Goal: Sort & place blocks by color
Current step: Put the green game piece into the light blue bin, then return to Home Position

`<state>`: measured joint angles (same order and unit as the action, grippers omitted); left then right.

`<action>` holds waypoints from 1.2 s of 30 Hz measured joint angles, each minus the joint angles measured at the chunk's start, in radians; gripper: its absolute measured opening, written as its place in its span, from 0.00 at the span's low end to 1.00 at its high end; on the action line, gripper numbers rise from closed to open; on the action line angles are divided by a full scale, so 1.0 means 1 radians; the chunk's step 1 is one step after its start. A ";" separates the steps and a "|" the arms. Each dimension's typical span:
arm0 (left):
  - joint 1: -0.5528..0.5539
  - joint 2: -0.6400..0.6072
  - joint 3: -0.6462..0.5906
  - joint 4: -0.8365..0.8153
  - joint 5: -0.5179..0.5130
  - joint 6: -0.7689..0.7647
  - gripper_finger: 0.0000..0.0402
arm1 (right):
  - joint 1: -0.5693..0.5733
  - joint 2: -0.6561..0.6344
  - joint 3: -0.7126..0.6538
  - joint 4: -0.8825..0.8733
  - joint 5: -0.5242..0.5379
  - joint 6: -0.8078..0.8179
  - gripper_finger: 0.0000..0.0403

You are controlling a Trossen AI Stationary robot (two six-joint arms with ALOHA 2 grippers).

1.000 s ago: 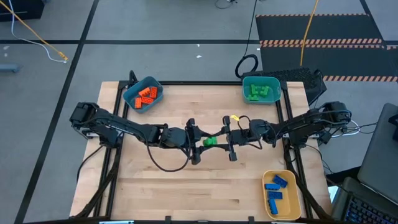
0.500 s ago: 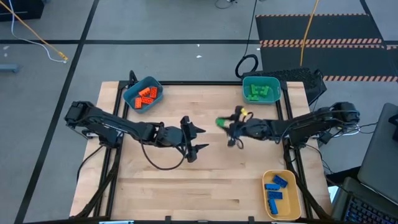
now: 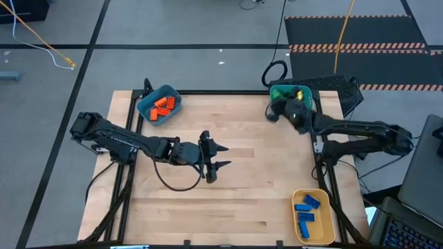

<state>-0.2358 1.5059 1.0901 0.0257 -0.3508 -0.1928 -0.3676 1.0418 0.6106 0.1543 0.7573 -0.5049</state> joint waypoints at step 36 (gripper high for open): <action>0.033 -0.057 0.000 0.029 0.001 0.175 0.56 | -0.494 -0.002 0.000 -0.357 -0.406 0.434 0.77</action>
<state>-0.2031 1.4490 1.0897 0.0551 -0.3495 -0.0177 -0.8619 1.0397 0.6106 -0.2029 0.3510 -0.0711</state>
